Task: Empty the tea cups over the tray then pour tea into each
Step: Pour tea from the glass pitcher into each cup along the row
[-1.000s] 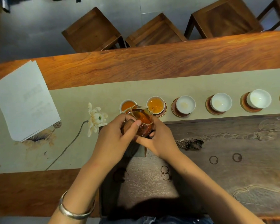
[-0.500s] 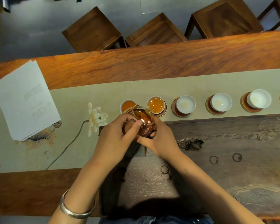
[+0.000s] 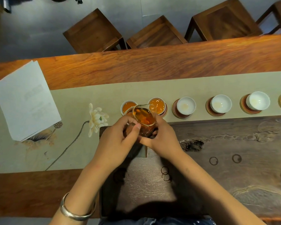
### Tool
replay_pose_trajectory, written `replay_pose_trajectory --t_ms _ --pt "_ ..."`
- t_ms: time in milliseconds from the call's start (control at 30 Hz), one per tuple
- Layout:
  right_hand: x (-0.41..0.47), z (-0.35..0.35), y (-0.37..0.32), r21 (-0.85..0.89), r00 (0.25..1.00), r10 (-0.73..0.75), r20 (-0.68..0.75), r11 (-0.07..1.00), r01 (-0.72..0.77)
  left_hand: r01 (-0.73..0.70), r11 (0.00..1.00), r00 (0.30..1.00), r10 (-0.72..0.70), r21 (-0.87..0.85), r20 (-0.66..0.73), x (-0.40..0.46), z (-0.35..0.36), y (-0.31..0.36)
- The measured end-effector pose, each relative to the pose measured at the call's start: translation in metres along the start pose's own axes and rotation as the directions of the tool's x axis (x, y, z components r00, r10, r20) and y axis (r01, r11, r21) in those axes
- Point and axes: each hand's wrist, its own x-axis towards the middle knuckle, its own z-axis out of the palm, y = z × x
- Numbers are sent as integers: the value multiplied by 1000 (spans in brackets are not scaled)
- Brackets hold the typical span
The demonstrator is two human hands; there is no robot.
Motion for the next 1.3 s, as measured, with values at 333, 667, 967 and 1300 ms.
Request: replay_pose_trajectory --t_ms 333,667,967,1300 --pt "-5 -9 -16 -199 985 -166 -39 968 155 12 996 1000 -9 -92 25 -15 -1 -7" --pt "-29 7 -25 -285 984 -154 -91 951 123 -42 993 998 48 -110 50 -38 -13 -15" --pt "-69 33 -32 -372 955 -231 -186 916 149 -77 990 994 85 -117 72 -65 -21 -31" --pt "-87 18 -35 -271 974 -153 -166 957 104 -119 980 987 135 -161 91 -82 -10 -24"
